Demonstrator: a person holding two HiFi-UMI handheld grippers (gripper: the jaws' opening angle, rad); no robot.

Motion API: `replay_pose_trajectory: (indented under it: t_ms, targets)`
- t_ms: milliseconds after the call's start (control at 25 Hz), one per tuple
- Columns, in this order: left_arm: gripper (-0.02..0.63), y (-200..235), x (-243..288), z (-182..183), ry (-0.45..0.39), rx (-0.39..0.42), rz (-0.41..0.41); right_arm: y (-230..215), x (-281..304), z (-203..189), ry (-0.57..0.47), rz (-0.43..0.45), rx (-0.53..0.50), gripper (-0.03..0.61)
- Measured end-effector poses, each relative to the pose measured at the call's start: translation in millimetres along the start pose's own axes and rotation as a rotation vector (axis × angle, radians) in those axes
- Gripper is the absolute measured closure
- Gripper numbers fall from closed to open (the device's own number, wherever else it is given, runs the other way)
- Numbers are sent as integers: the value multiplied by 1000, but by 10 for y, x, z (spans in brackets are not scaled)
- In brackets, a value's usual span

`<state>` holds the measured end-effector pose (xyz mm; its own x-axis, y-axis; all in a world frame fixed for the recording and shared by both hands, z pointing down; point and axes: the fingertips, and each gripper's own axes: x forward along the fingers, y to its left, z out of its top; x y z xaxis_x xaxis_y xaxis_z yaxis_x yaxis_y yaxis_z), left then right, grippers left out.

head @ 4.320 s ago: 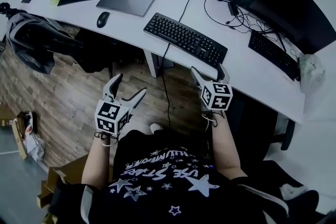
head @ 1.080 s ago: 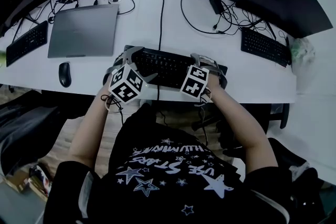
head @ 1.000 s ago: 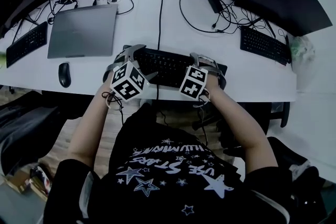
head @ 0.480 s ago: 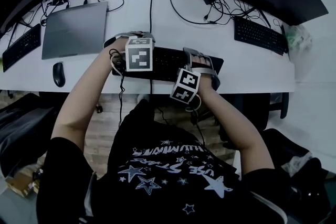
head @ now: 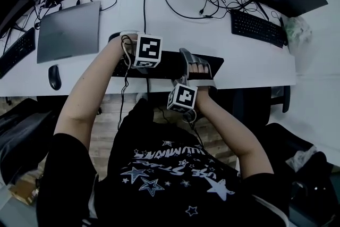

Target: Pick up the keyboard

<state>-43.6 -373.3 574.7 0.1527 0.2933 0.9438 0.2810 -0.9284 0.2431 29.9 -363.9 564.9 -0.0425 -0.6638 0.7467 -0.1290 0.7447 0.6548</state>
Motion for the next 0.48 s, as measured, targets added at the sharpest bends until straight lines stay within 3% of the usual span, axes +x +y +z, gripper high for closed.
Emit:
replay_pose_trajectory:
  t_ms: [160, 200, 280, 480]
  targets:
    - [205, -186, 76, 33, 24, -3, -45, 6, -76, 7, -43, -64, -10, 6]
    - [219, -193, 79, 43, 21, -10, -29, 7, -93, 7, -52, -80, -14, 6]
    - [321, -173, 74, 40, 30, -26, 22, -3, -130, 16, -71, -115, -28, 6]
    - [378, -267, 54, 29, 53, -47, 77, -17, -216, 32, -82, -210, -56, 6]
